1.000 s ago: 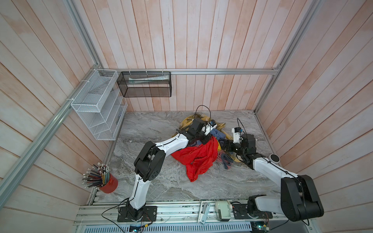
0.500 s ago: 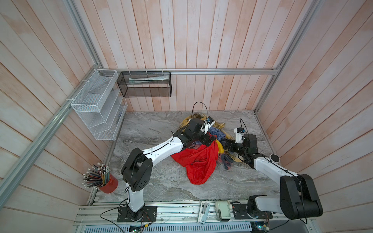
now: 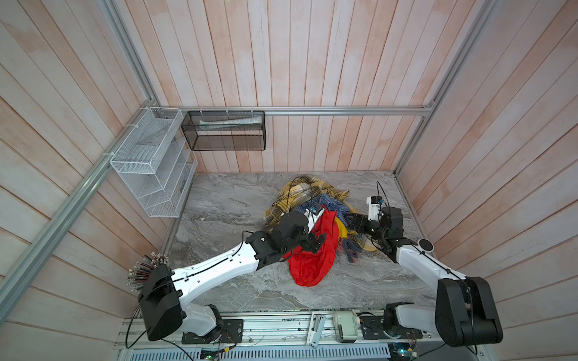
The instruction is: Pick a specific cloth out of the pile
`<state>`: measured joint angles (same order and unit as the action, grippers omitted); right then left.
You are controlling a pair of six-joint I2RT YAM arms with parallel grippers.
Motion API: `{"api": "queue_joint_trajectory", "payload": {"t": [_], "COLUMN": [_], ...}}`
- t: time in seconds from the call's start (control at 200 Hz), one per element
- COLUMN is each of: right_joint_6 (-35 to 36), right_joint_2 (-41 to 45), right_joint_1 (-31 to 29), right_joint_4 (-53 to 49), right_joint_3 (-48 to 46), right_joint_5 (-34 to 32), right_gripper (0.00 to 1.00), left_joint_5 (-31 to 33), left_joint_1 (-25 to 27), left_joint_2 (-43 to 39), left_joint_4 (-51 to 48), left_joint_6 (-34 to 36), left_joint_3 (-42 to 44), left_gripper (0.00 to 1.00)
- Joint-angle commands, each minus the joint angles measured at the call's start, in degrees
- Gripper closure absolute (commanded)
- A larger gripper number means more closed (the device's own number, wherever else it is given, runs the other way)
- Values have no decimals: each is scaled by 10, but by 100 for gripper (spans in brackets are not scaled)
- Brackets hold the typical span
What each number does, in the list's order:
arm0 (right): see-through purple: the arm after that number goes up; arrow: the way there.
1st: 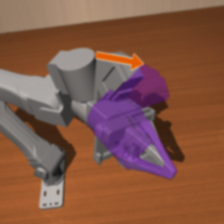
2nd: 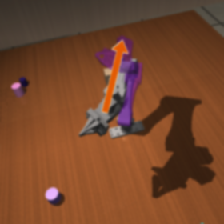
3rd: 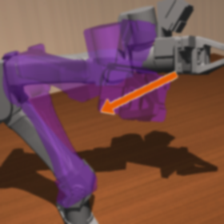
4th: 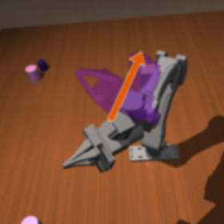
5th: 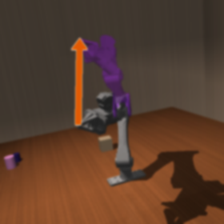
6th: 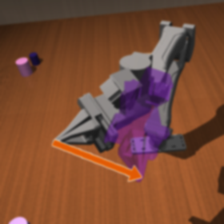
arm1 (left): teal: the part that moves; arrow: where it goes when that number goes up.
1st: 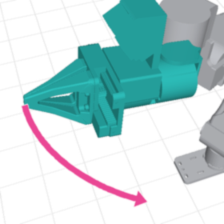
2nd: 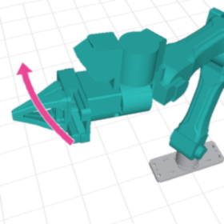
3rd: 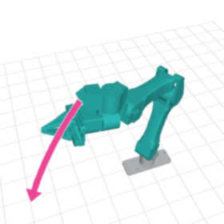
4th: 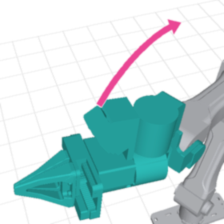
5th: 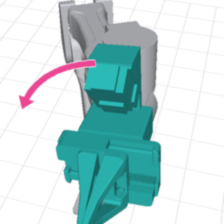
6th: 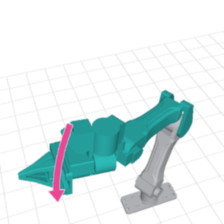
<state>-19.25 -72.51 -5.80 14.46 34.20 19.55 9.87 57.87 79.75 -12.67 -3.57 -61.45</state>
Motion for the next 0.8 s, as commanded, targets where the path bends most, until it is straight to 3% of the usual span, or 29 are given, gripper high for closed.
{"api": "queue_joint_trajectory", "payload": {"t": [0.0,0.225,0.665,0.795], "right_joint_6": [10,21,32,35], "right_joint_2": [24,53,53,53], "right_joint_1": [4,8,21,21], "right_joint_4": [-4,9,-15,-21], "right_joint_3": [-4,-17,-14,-10], "right_joint_5": [-6,-39,-39,-37], "right_gripper": [9,7,6,6], "left_joint_5": [36,5,43,-5], "left_joint_1": [22,27,19,-11], "left_joint_2": [-7,3,116,117], "left_joint_4": [-22,67,138,188], "left_joint_6": [-72,-147,-157,-142], "left_joint_3": [67,146,146,165], "left_gripper": [0,0,0,0]}}
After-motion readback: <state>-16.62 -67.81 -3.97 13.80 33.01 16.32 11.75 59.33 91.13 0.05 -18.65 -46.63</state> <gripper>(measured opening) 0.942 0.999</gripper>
